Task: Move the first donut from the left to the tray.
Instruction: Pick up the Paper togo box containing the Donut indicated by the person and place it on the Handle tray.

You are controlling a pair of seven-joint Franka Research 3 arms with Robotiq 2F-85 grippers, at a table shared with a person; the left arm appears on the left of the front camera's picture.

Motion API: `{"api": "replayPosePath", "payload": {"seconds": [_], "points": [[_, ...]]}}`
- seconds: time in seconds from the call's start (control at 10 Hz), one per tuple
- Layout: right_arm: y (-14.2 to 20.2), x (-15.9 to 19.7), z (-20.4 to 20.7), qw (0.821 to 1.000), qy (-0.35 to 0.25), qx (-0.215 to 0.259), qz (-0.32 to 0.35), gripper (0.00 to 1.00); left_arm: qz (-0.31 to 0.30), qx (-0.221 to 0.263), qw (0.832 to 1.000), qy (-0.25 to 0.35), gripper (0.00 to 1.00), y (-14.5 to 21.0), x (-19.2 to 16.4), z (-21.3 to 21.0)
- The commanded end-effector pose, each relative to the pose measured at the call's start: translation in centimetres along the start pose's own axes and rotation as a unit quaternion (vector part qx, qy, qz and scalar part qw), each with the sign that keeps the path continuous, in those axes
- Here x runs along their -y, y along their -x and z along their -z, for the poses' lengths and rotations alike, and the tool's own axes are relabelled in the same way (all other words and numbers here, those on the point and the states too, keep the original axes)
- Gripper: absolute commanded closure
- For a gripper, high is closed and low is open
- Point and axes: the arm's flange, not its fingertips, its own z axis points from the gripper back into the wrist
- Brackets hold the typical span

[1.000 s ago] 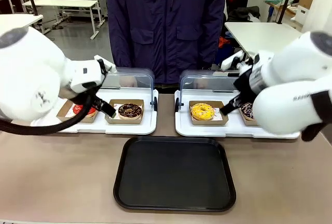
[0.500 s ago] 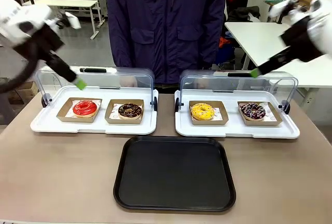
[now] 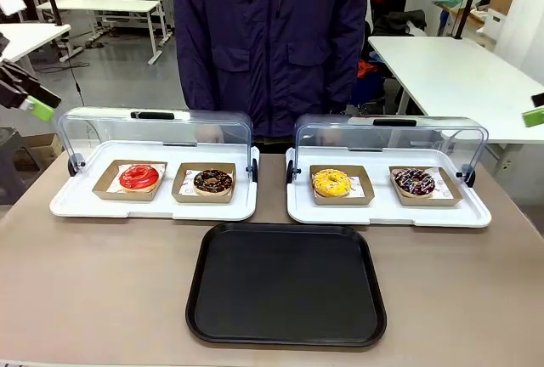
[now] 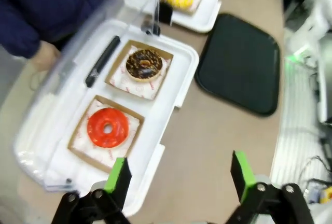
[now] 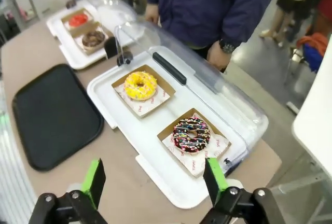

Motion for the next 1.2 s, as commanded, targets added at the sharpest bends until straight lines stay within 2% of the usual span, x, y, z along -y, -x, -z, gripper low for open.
{"api": "replayPosePath", "payload": {"seconds": [0.0, 0.4, 0.7, 1.1], "points": [[1.6, 2.0, -0.6, 0.999, -0.036, 0.039, -0.001, 0.00, 0.013, 0.050, 0.998, 0.030, 0.00, 1.5, -2.5, -1.0], [4.7, 3.8, -3.1, 0.993, -0.054, 0.108, 0.013, 0.00, 0.025, 0.135, 0.990, 0.041, 0.00, 6.2, -3.9, -2.7], [4.7, 3.6, -3.0, 0.991, -0.056, 0.124, 0.019, 0.00, 0.013, 0.159, 0.986, 0.047, 0.00, 8.5, -4.8, -2.9], [4.9, 3.5, -2.9, 0.990, -0.059, 0.124, 0.031, 0.00, -0.001, 0.145, 0.989, 0.043, 0.00, 8.8, -4.7, -2.8]]}}
